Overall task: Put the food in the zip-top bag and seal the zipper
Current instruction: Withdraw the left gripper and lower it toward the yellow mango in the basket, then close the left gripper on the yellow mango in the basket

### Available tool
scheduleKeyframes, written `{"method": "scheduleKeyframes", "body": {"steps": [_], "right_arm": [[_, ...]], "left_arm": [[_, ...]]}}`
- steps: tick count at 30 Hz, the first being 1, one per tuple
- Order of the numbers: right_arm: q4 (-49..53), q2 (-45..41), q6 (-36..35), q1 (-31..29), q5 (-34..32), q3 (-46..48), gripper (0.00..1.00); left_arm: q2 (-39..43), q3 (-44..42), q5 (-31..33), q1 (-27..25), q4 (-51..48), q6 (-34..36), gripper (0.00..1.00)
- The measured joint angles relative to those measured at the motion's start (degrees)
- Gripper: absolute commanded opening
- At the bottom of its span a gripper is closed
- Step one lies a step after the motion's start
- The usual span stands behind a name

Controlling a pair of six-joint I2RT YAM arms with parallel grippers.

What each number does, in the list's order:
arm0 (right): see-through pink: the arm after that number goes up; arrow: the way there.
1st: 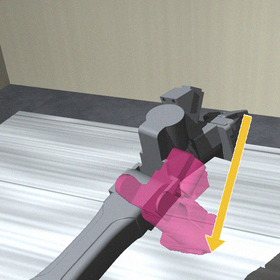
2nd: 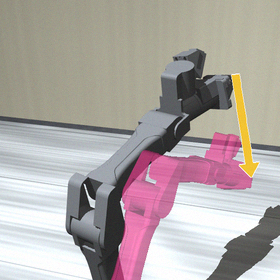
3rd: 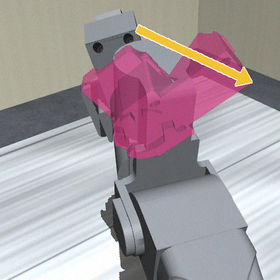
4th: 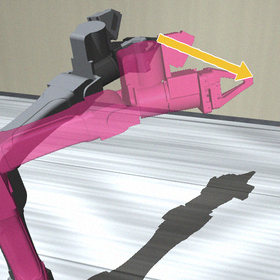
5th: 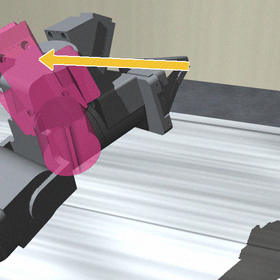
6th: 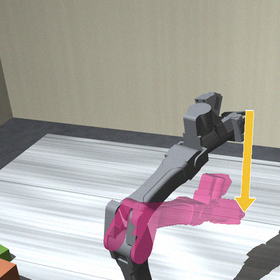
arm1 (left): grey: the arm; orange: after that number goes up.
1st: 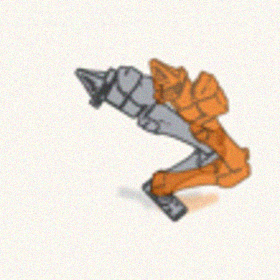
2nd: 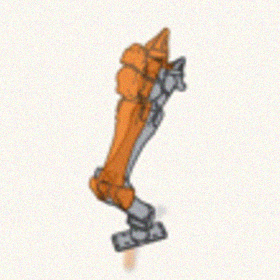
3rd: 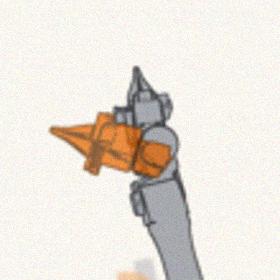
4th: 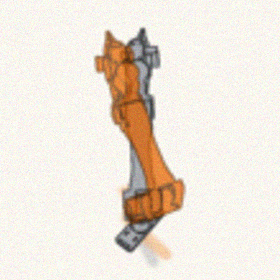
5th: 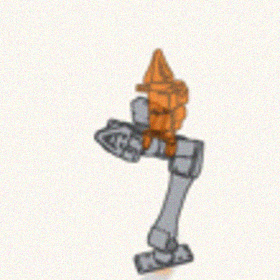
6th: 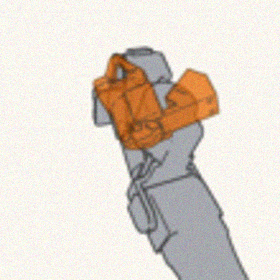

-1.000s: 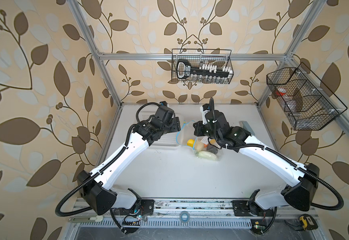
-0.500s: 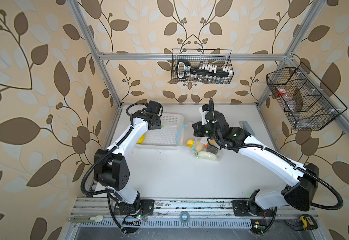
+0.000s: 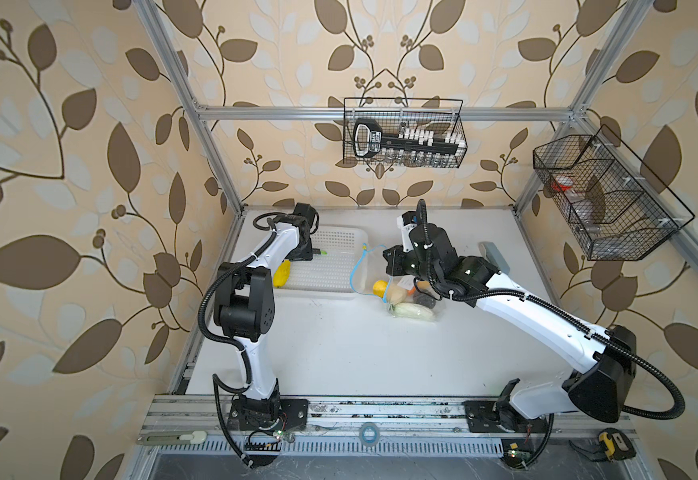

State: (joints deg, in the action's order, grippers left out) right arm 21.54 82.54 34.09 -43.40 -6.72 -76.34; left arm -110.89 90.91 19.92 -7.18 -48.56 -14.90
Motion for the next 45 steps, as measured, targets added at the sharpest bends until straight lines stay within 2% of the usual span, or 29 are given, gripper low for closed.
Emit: {"method": "scheduleKeyframes", "body": {"steps": [7,15,29,38,45], "right_arm": [[-0.28,0.0,0.0,0.04,0.59,0.02,0.0],[-0.5,-0.04,0.0,0.87,1.29,0.9,0.0],[-0.61,-0.17,0.0,1.2,1.42,0.92,0.0],[-0.61,-0.66,0.02,1.2,1.4,0.92,0.0],[-0.61,-0.68,0.0,1.2,1.4,0.92,0.0]], "left_arm": [[-4.15,0.98,-0.7,3.96,-0.92,0.04,0.7],[-11.15,3.54,-7.15,7.67,-1.29,-0.46,0.66],[-12.52,5.05,-15.43,8.02,-1.25,-2.34,0.45],[-12.5,5.25,-18.69,8.0,-1.18,-2.97,0.38],[-11.63,4.83,-20.87,7.87,-0.96,-3.39,0.37]]}}
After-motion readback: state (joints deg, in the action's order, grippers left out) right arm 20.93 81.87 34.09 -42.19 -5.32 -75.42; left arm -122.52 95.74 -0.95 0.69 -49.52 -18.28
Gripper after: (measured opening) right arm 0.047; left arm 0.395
